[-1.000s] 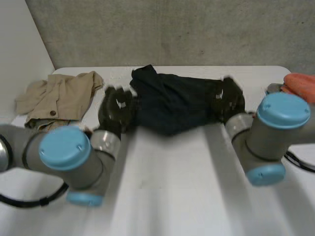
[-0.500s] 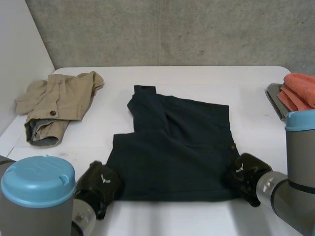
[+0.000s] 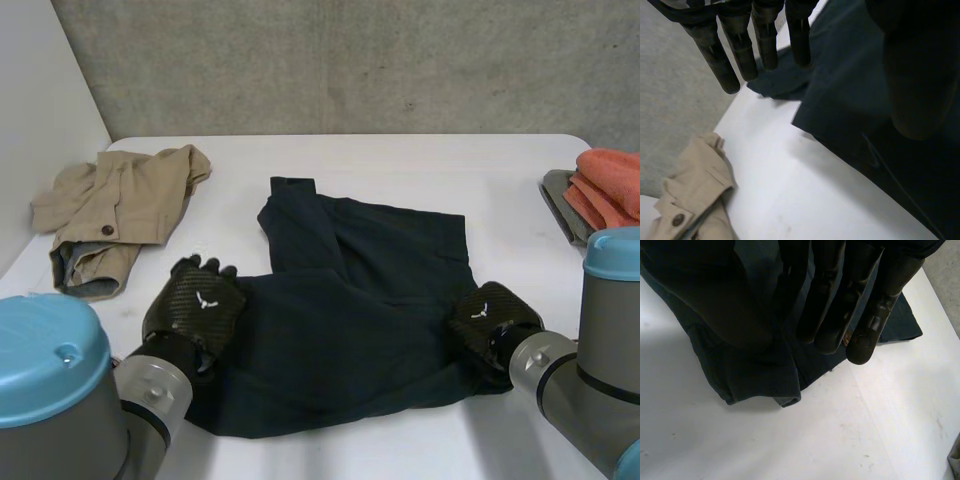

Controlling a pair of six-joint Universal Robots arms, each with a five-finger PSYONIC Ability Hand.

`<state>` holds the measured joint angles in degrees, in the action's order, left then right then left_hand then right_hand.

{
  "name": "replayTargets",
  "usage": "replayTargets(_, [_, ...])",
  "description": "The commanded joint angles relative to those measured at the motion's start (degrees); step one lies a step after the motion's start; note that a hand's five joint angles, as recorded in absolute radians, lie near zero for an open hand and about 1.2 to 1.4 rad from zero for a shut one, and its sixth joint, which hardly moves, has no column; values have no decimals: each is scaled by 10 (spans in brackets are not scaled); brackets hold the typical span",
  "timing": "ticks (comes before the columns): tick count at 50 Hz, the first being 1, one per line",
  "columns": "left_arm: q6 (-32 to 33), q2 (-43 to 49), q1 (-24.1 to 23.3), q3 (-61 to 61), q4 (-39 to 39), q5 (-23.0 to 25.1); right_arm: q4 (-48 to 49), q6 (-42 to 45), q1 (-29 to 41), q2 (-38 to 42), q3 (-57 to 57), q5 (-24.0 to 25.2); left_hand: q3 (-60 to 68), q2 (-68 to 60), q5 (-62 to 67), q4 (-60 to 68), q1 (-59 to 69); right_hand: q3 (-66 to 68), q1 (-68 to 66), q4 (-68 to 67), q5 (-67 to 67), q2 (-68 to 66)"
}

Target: Fold the laundry.

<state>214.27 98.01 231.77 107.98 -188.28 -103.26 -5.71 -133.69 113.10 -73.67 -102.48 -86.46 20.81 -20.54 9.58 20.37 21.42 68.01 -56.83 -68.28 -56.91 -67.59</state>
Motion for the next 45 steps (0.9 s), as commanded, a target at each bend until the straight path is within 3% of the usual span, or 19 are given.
replayTargets(1, [0,-17,0,-7,3,1,5,-1,-1,1,-4,0,-3,1,9,1,-9,120,-232,-117,-131,-124])
replayTargets(8, [-26,-10,-6,3,36,2,16,-1,-5,2,-4,-1,3,-6,16,8,-3,120,-232,-117,-131,-124])
replayTargets(13, [-89,-6,-4,5,84,9,25,-1,-5,4,-5,-4,5,-8,17,9,-1,120,-232,-117,-131,-124])
replayTargets(17, [-124,10,-3,5,86,17,25,-1,-5,4,-6,-4,15,-18,27,19,9,120,-232,-117,-131,-124])
replayTargets(23, [-126,74,-1,-3,71,21,26,-2,-5,4,-9,-4,79,-82,91,83,73,120,-232,-117,-131,-124])
replayTargets(26, [-126,104,0,-8,53,21,27,-3,-7,4,-11,-4,216,-219,229,221,210,120,-232,-117,-131,-124])
replayTargets(27, [-126,108,0,-9,48,18,28,-2,-7,4,-11,-5,305,-308,318,310,299,120,-232,-117,-131,-124])
replayTargets(28, [-126,111,-2,-11,38,16,28,-3,-7,3,-12,-5,509,-512,522,514,503,120,-232,-117,-131,-124])
replayTargets(29, [-126,109,-3,-12,34,14,28,-2,-7,3,-12,-6,591,-594,603,595,585,120,-232,-117,-131,-124])
replayTargets(30, [-126,107,-4,-11,30,13,28,-2,-7,3,-13,-6,592,-595,604,596,586,120,-232,-117,-131,-124])
replayTargets(37, [-113,-17,-8,-3,52,-3,-10,14,-7,-54,-11,-9,592,-595,604,596,586,120,-232,-117,-131,-124])
replayTargets(45, [-37,-130,-27,10,216,3,-164,87,-12,-161,-11,-5,592,-595,604,596,586,120,-232,-117,-131,-124])
